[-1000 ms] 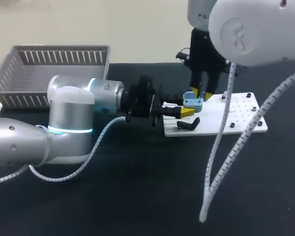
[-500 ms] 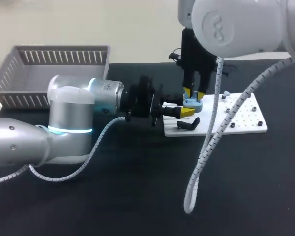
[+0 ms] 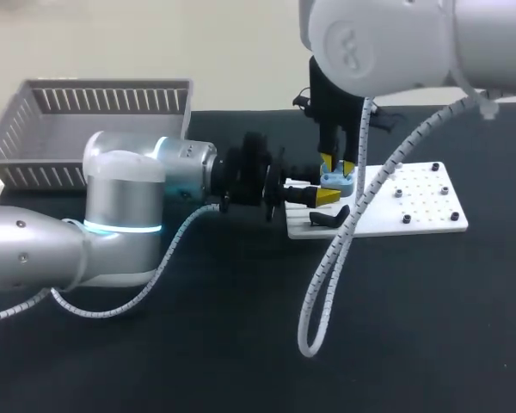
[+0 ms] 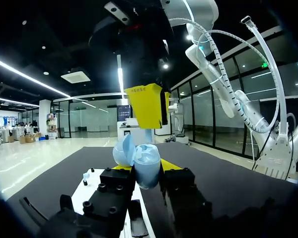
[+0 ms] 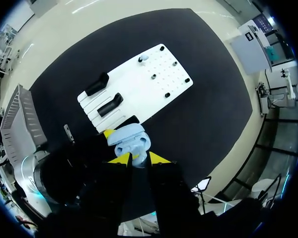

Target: Pick up each earbud case from the left stands, insert the matching earbuds, close the lid, and place the case in the box.

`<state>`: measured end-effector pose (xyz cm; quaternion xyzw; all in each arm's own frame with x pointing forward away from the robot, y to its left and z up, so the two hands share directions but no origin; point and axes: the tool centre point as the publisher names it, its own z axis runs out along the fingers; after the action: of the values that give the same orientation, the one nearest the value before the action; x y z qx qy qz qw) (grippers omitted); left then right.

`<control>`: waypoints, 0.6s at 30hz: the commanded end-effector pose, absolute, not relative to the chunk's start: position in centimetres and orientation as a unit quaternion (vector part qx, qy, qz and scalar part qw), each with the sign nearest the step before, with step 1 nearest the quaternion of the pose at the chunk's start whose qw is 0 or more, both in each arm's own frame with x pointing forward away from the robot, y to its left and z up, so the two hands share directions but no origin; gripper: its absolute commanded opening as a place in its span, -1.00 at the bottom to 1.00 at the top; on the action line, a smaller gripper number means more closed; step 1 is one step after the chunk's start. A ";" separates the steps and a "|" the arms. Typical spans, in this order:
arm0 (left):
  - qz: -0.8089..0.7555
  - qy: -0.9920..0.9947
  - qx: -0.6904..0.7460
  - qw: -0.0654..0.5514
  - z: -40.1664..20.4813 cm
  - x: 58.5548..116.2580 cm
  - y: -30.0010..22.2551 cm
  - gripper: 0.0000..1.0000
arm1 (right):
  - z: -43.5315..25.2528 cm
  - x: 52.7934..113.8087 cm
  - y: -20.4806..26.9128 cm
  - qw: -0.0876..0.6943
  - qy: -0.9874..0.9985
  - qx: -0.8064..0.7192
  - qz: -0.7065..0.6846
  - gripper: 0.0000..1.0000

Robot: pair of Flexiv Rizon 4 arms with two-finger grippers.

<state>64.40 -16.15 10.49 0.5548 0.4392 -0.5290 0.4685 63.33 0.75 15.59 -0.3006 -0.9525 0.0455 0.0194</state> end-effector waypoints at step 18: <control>-0.528 0.440 0.554 0.469 10.4 64.4 -16.2 -1.00 | 14.4 64.1 -0.1 0.021 -0.947 -0.316 0.051 -1.00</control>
<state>64.41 -16.16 10.48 0.5548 0.4393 -0.5289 0.4685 64.11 -0.07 14.64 -0.3153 -0.9473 0.0511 0.0228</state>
